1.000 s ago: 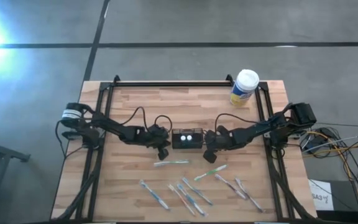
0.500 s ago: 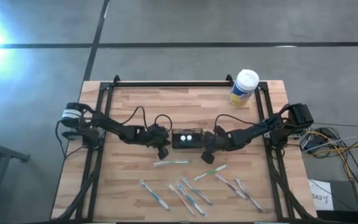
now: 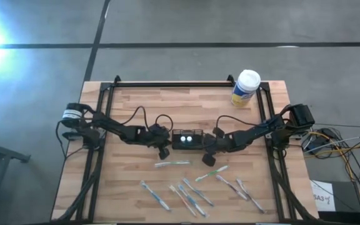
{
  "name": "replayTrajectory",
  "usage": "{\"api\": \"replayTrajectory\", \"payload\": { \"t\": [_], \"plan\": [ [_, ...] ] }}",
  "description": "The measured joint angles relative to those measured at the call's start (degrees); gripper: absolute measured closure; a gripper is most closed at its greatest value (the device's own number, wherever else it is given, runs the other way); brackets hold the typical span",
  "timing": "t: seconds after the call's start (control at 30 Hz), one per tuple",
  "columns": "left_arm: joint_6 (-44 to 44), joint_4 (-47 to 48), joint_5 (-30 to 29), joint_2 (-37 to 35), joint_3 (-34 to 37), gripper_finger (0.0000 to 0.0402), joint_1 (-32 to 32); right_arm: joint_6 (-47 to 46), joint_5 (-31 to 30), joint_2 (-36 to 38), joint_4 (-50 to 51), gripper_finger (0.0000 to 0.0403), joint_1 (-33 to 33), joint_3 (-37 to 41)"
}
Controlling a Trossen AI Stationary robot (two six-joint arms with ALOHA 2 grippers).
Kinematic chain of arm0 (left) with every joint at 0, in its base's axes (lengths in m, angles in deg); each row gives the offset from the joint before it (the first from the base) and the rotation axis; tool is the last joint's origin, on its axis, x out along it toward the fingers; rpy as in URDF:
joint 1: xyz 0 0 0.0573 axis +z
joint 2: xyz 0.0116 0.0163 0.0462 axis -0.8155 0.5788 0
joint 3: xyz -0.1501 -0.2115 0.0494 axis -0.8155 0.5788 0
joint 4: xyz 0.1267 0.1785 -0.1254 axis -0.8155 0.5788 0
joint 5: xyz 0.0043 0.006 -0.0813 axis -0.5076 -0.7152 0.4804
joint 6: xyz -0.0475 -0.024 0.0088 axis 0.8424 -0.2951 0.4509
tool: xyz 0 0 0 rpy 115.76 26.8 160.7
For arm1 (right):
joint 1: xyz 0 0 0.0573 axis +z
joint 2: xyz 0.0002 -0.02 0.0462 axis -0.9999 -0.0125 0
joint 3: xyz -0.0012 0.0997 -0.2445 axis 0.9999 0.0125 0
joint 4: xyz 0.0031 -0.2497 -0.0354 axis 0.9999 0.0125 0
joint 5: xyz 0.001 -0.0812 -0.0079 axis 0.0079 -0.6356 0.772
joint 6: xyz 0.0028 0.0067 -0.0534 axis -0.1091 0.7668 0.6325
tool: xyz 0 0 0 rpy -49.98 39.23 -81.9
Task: Pick & Place toothbrushing station
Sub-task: Adjust the black organizer on the table, then put the green toothbrush into the black organizer
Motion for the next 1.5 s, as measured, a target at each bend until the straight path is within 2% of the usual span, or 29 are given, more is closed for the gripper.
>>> {"api": "replayTrajectory", "payload": {
  "t": [0.47, 0.63, 1.0, 1.2, 1.4, 1.5],
  "plan": [
    [-1.40, -0.07, 0.00, -0.17, 0.02, 0.0395, 0.16, 0.42, 0.68, 0.33, 0.72, 0.0394, -0.02, -0.10],
    [-4.27, 1.87, -0.43, -4.06, 0.17, 0.0390, 0.18, 0.44, 0.95, 2.52, 5.83, 0.0394, 0.00, -0.11],
    [-9.22, 15.16, 1.60, -22.43, 0.81, 0.0391, -1.94, 4.35, 1.37, 11.30, 12.25, 0.0394, 0.10, -0.09],
    [-11.26, 15.01, 2.57, -36.41, 6.79, 0.0387, -3.26, 10.75, 6.43, 17.53, 14.55, 0.0394, 0.75, -0.09],
    [-9.21, 14.85, 3.24, -50.05, 14.16, 0.0396, -3.46, 15.49, 6.80, 22.57, 15.63, 0.0394, 1.31, -0.10],
    [-9.63, 14.50, 3.89, -55.15, 16.57, 0.0396, -3.47, 16.58, 8.50, 23.63, 20.05, 0.0384, 1.40, -1.33]
  ]
}}
